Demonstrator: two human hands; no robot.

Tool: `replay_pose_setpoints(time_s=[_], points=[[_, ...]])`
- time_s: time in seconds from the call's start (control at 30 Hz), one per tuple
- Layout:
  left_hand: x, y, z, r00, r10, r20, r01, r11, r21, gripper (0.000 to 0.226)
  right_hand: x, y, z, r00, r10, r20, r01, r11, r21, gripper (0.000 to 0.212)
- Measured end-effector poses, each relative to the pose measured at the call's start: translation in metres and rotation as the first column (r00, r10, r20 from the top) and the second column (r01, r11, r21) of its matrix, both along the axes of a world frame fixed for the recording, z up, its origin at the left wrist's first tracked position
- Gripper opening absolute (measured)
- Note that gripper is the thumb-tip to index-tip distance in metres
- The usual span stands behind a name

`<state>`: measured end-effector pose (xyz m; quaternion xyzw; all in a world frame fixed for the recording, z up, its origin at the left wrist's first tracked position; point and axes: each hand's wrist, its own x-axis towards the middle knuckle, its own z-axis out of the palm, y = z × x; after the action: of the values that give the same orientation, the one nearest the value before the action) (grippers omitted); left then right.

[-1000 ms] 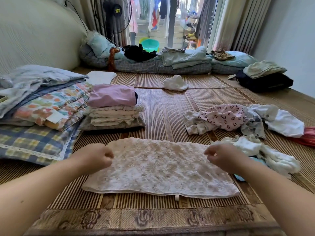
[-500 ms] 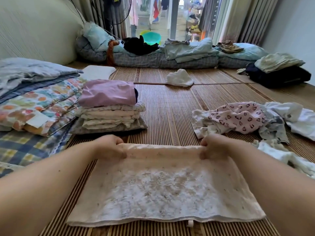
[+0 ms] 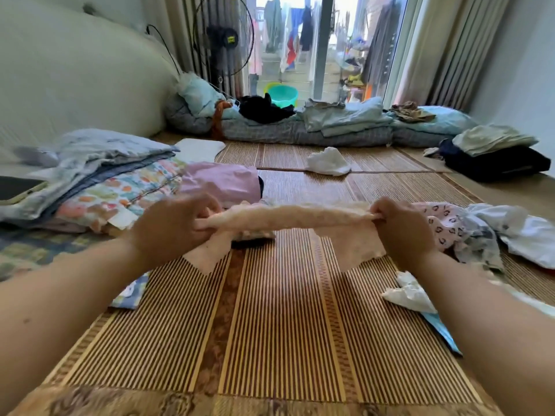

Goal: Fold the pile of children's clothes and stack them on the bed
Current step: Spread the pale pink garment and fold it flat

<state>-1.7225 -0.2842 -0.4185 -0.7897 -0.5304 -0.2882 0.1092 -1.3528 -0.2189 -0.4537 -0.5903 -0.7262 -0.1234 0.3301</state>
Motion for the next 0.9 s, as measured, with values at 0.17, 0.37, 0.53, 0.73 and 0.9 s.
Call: replay_pose_setpoints(time_s=[0.17,0.37,0.53,0.73,0.9], points=[[-0.005,-0.062,-0.059,0.922,-0.245,-0.299,0.21,0.967,-0.146,0.034,-0.001,-0.054,-0.059,0.991,0.059,0.116,-0.01,0.923,-0.384,0.02],[-0.02,-0.1,-0.119,0.926,-0.275,-0.26,0.13,0.876,-0.464,0.053,-0.01,-0.093,-0.09,0.959,0.204,0.198,0.003,0.69,-0.723,0.039],[-0.009,-0.105,-0.115,0.965,-0.187,-0.186,0.043,0.807,-0.59,0.051,-0.033,-0.093,-0.083,0.994,0.065,0.09,0.036,0.576,-0.817,0.053],[0.024,-0.113,-0.098,0.958,-0.211,-0.195,0.017,0.719,-0.695,0.06,-0.058,-0.056,-0.077,0.919,0.085,0.386,0.289,0.522,-0.802,0.065],[0.05,-0.112,-0.087,0.979,-0.153,-0.135,0.018,0.723,-0.691,0.029,-0.099,-0.113,-0.073,0.95,0.288,-0.121,-0.305,0.774,-0.555,0.055]])
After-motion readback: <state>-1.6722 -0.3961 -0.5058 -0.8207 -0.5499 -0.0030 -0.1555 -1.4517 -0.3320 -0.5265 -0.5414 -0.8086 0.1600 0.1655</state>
